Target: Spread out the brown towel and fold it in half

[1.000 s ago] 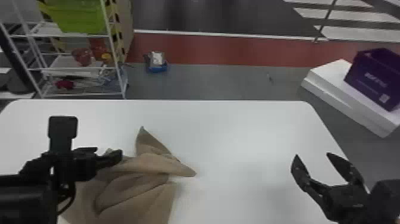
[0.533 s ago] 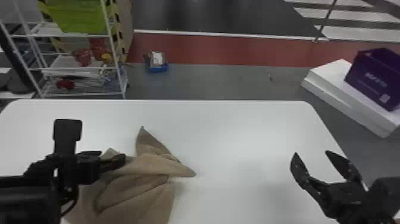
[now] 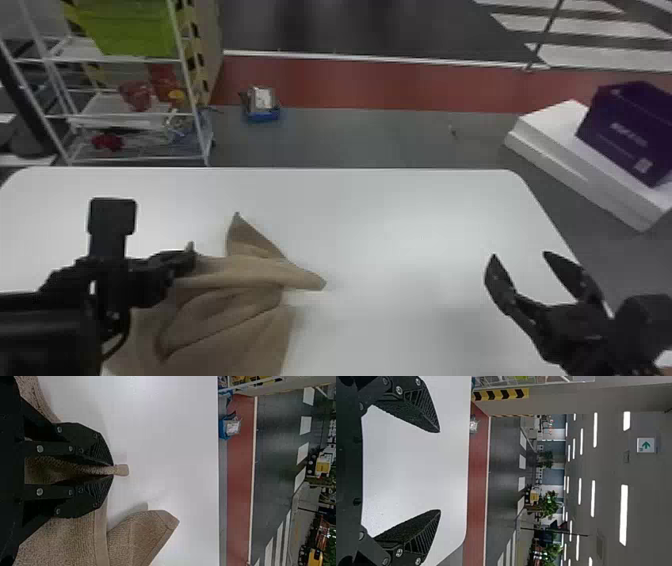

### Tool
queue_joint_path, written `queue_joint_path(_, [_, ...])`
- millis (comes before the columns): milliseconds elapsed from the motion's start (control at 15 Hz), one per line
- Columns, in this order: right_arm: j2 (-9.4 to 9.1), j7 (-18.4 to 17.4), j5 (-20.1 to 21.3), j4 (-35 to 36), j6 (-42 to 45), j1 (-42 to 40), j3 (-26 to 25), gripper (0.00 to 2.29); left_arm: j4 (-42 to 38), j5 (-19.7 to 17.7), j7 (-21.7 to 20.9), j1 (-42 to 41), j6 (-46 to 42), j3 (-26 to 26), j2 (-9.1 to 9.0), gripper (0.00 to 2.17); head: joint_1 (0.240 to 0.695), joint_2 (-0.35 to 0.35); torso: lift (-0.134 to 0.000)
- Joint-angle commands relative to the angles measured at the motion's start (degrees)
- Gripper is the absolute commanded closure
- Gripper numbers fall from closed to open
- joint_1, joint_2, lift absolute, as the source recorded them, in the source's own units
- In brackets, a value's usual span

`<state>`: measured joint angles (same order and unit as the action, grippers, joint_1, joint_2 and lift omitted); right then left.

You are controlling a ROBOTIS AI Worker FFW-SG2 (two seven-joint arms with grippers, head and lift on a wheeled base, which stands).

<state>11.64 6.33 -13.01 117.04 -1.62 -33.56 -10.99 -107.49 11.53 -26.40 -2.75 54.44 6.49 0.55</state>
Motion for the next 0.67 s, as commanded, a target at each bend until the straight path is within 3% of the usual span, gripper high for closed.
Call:
queue_joint_path(0, [-0.04,0.0,0.0,-0.2,0.1,0.2,0.0,0.17,-1.7,-0.5,0.5,-1.1,-0.2,0.6,-0.11,1.35,0.695,-0.099,-0.124])
queue_joint_path(133, [-0.04,0.3,-0.3,-0.2,0.1,0.4,0.1,0.17,-6.2,-2.0,2.5,-3.6,-1.4,1.7,-0.29,1.35,0.695,-0.094,-0.124])
queue_joint_path(400, [0.04,3.6,-0.8,-0.6,1.7,1.1,0.2,0.17,-18.8,-10.3,4.8,-9.4,-3.1,6.5,-0.7,1.35,0.695,-0.065,-0.124])
queue_joint_path(533, [-0.04,5.5,-0.8,-0.9,1.7,1.7,0.2,0.17,-23.7,-15.7,5.2,-11.6,-3.5,9.7,-0.7,1.35,0.695,-0.043,-0.124])
queue_joint_path(600, [-0.04,8.0,-0.8,-1.4,2.0,2.0,0.2,0.17,-25.9,-20.0,5.1,-12.5,-4.0,12.1,-0.7,1.35,0.695,-0.036,-0.124])
